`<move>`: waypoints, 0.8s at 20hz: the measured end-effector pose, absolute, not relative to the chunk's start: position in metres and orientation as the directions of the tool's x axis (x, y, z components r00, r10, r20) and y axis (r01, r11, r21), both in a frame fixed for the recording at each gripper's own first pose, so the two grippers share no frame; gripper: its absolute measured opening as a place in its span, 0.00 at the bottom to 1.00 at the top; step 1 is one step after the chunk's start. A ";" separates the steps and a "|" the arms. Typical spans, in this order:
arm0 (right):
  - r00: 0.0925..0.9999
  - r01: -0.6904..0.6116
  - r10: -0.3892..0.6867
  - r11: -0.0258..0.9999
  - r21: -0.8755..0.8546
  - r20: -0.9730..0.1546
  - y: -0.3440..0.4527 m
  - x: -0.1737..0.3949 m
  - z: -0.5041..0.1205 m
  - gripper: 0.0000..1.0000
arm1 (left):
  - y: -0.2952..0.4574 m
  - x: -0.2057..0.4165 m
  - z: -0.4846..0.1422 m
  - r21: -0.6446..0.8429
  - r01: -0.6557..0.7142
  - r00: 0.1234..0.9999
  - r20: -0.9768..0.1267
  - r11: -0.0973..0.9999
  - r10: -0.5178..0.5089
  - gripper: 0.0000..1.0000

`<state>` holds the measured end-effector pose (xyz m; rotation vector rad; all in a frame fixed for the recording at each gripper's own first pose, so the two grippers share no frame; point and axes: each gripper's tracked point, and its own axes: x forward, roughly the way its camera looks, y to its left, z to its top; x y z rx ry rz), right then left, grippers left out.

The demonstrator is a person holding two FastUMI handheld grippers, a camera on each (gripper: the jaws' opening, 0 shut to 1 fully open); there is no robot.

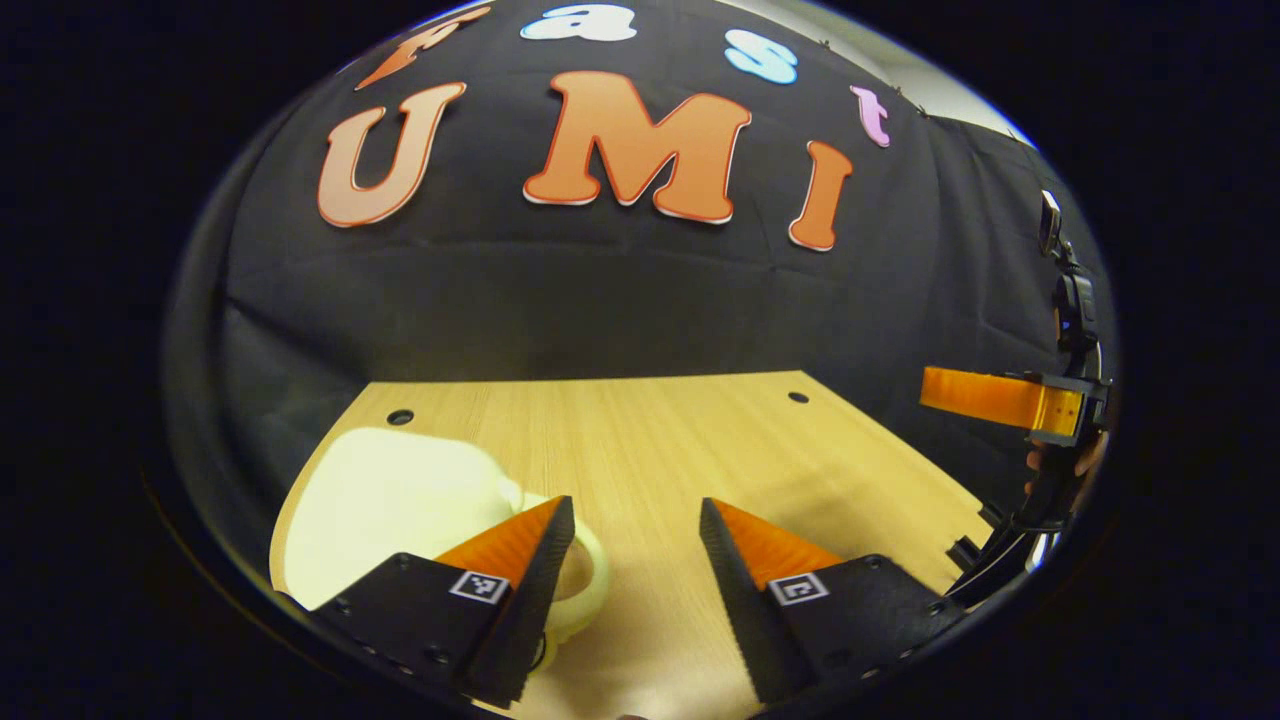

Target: First open the suitcase, pack the skin care products into it, and then close the suitcase.

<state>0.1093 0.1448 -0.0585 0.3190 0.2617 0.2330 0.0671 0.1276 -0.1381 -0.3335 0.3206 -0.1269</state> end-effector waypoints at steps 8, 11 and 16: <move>0.971 -0.187 0.213 0.958 0.219 -0.103 0.148 0.113 -0.024 0.95 | 0.138 0.075 -0.046 -0.198 -0.116 0.992 -0.077 0.973 0.103 0.95; 0.974 -0.192 0.211 0.962 0.193 -0.084 0.149 0.111 -0.020 0.95 | 0.137 0.072 -0.038 -0.188 -0.102 0.994 -0.055 0.977 0.093 0.95; 0.971 -0.204 0.224 0.960 0.191 -0.088 0.155 0.104 -0.022 0.95 | 0.138 0.074 -0.041 -0.185 -0.112 0.993 -0.051 0.976 0.104 0.95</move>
